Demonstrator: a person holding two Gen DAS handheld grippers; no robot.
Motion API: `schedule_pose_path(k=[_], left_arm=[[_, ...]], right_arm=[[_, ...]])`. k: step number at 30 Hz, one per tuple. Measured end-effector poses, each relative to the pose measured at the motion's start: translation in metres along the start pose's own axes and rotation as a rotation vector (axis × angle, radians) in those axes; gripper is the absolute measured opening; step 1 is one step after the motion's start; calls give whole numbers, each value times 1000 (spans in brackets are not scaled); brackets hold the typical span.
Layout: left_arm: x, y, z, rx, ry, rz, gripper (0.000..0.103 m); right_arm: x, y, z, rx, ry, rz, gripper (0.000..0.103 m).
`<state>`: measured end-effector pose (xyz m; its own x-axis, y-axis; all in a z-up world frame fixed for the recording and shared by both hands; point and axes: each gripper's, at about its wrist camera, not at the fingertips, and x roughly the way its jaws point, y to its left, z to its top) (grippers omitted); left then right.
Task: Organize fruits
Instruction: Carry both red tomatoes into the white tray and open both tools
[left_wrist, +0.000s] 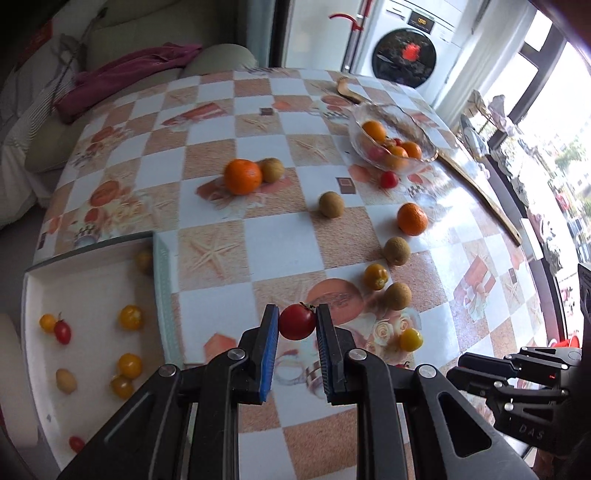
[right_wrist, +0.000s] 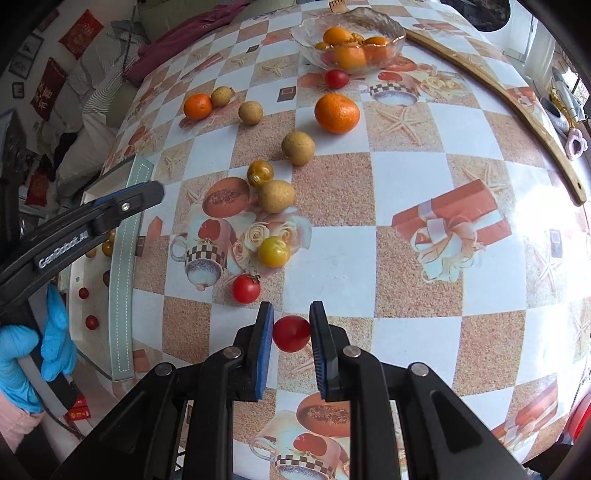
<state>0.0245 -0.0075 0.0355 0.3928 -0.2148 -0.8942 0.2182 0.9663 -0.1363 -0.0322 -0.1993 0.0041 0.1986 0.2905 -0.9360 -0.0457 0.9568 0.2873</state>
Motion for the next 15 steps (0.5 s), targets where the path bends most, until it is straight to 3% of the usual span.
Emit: schedule_pose_path(k=[15], left_arm=[[-63, 86, -46, -180, -57, 120, 22]], right_arm=[[-6, 60, 19, -140, 4, 28, 22]])
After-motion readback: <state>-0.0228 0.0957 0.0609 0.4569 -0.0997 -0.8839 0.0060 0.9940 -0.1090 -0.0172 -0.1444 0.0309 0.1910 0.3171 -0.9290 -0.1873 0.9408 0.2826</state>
